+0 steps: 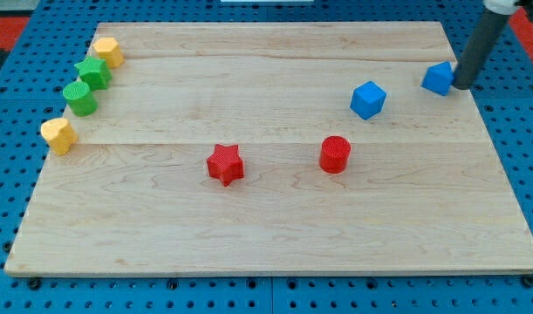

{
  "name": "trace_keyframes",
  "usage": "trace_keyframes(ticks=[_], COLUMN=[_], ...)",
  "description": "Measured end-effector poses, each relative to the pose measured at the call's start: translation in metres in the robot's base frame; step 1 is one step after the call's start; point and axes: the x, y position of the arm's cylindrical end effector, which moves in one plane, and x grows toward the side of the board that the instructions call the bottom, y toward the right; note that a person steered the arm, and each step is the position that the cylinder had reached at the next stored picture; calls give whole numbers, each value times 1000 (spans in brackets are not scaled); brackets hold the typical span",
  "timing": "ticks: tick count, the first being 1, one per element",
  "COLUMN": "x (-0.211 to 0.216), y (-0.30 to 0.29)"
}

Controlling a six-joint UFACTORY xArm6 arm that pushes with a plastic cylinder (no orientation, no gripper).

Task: Move the blue triangle towards the top center

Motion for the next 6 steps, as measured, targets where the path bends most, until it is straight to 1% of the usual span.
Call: trace_keyframes(ticks=[1,2,3,4,5,6], x=[-3,-17,-23,-39,-54,-57], y=[-60,-99,-39,20,-4,-60])
